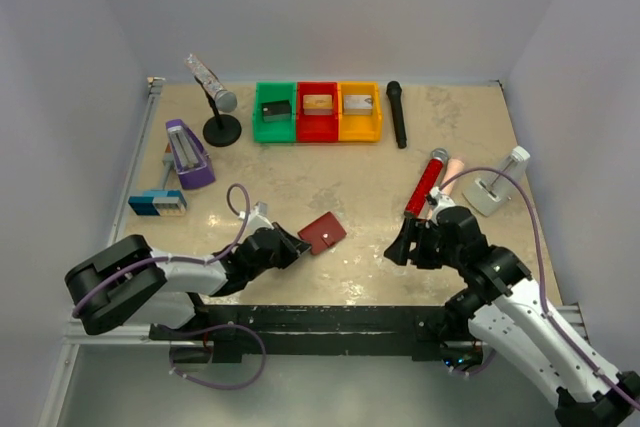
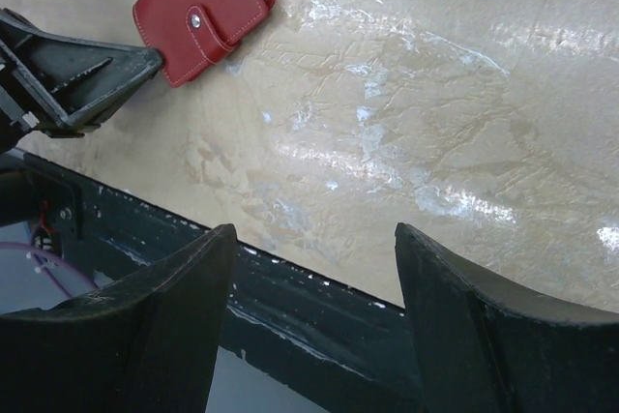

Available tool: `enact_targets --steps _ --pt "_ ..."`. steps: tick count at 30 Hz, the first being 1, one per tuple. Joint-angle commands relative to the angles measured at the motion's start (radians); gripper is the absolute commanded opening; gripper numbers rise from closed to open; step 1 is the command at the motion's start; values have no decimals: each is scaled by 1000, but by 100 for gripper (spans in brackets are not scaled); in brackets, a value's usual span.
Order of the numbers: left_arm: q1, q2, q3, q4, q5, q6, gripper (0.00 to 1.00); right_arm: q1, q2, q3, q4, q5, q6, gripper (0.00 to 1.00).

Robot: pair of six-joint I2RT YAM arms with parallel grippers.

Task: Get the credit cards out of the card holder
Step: Move the card holder to the center of the board.

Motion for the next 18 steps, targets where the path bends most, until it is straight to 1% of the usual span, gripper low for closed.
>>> enact_targets --steps 1,5,6,7,9,11,12,14,17,18 --pt "-6 -27 25 -54 -16 -18 18 28 40 18 54 22 5 72" --pt "-4 -126 77 -248 -10 42 52 32 49 27 54 29 -11 73" --pt "-6 -154 97 -302 -6 60 59 35 49 30 57 31 -15 73" --pt "-6 -182 107 -344 -5 77 63 35 54 30 59 36 -20 74" --pt "-4 -231 103 -381 9 97 66 44 58 29 72 45 -31 75" --pt "-4 -287 112 -449 20 121 66 58 72 35 82 57 -49 75" --pt "-6 -309 129 -518 14 137 66 72 83 46 79 77 -58 75" --pt "-6 -344 190 -708 -23 187 67 122 116 78 57 149 -78 75" --pt "-6 -355 311 -984 -152 246 71 219 222 157 -19 329 -98 75" --pt "-4 -346 353 -1076 -201 249 74 244 268 193 -47 382 -97 75"
